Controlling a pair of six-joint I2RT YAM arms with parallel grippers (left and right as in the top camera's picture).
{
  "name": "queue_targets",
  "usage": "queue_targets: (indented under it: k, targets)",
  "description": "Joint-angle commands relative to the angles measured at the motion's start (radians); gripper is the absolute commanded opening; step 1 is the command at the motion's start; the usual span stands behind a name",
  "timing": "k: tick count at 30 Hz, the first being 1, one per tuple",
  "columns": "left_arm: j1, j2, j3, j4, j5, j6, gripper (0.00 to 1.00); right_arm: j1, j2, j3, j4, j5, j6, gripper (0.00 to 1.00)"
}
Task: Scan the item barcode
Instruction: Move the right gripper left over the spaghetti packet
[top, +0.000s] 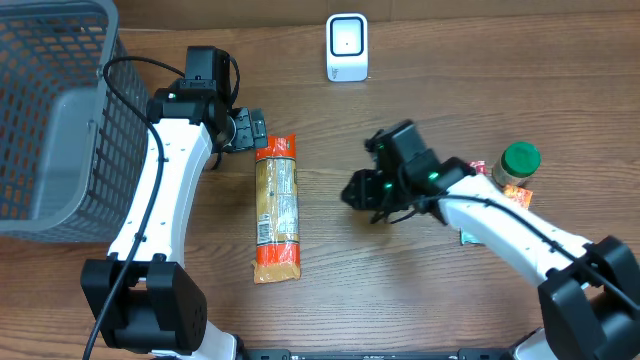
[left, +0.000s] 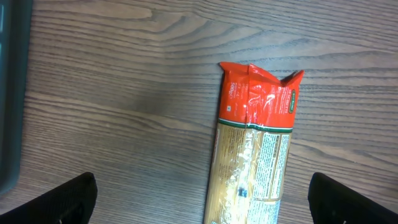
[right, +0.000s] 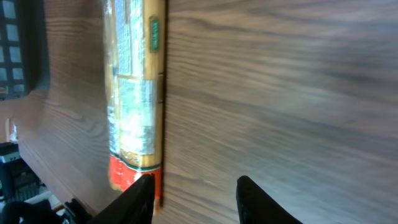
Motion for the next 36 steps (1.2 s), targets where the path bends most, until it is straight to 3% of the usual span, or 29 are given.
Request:
queue_targets:
  k: [1,6,14,17,20,21,23,24,28,36]
  targets:
    - [0.000,-0.012,0.015,0.000,-0.007,0.005,1.00,0.091,-0.007,0.019,0.018,0.143,0.147,0.47]
    - [0.000,-0.012,0.015,0.000,-0.007,0.005,1.00,0.198,0.021,0.019,0.068,0.269,0.168,0.63]
    - [0.000,-0.012,0.015,0.054,0.002,0.004,1.00,0.268,0.056,0.019,0.131,0.285,0.164,0.64]
    - [0.000,-0.012,0.015,0.040,0.062,-0.014,1.00,0.267,0.062,0.019,0.130,0.285,0.164,0.78]
    - [0.000,-0.012,0.015,-0.010,0.121,-0.006,1.00,0.267,0.065,0.019,0.126,0.285,0.164,0.78]
    - [0.000,-0.012,0.015,-0.019,0.122,0.010,0.90,0.267,0.066,0.019,0.123,0.285,0.164,0.78]
    - [0.000,-0.012,0.011,-0.054,0.116,0.031,0.30,0.267,0.066,0.019,0.121,0.285,0.164,0.78]
    - [0.000,-0.011,0.007,-0.074,0.113,0.030,0.08,0.267,0.066,0.019,0.121,0.285,0.164,0.78]
    - [0.000,-0.011,-0.060,-0.100,0.043,0.010,0.04,0.267,0.068,0.019,0.125,0.285,0.164,0.78]
    - [0.000,-0.010,-0.348,0.150,0.055,-0.023,0.11,0.268,0.103,0.019,0.144,0.284,0.165,0.77]
